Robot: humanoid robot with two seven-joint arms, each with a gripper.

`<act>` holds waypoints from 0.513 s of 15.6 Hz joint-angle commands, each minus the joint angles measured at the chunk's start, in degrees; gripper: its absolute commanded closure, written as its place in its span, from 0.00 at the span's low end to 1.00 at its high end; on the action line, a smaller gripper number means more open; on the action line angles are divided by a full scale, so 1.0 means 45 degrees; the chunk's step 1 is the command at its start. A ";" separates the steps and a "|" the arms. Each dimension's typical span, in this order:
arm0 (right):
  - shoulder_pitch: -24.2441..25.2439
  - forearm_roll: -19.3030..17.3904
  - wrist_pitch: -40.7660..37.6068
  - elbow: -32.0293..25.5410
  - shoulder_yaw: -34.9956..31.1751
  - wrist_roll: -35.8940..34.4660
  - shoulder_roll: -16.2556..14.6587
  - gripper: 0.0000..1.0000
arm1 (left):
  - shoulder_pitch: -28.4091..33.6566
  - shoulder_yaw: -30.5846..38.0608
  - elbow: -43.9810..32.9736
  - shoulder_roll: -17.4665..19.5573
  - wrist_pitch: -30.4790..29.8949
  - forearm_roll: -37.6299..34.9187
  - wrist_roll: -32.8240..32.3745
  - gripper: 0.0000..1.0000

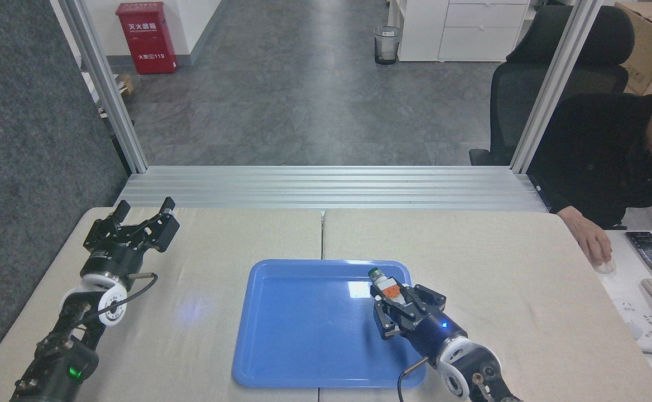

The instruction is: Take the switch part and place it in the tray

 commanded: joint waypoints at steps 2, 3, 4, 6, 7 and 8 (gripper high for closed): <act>0.0154 0.1338 0.1507 0.2088 0.1092 0.0795 0.2145 0.91 | 0.0000 -0.0002 0.0000 0.0000 0.0010 0.0000 -0.0009 0.00; 0.0134 0.1420 0.1824 0.2110 0.1092 0.0679 0.2165 0.54 | 0.0000 -0.0002 0.0000 0.0000 0.0010 0.0000 -0.0009 0.00; 0.0115 0.1266 0.1750 0.1975 0.0995 0.0291 0.2165 0.01 | 0.0000 -0.0002 0.0000 0.0000 0.0010 0.0000 -0.0009 0.00; -0.0466 0.0896 0.1806 0.1332 0.0451 -0.1500 0.2359 0.00 | 0.0000 -0.0002 0.0000 0.0000 0.0010 0.0000 -0.0009 0.00; -0.1109 0.0584 0.1807 0.1193 -0.0558 -0.2418 0.2457 0.00 | 0.0000 -0.0002 0.0000 0.0000 0.0010 0.0000 -0.0009 0.00; -0.1522 0.0310 0.1788 0.0999 -0.1516 -0.2775 0.2342 0.00 | 0.0000 -0.0002 0.0000 0.0000 0.0010 0.0000 -0.0009 0.00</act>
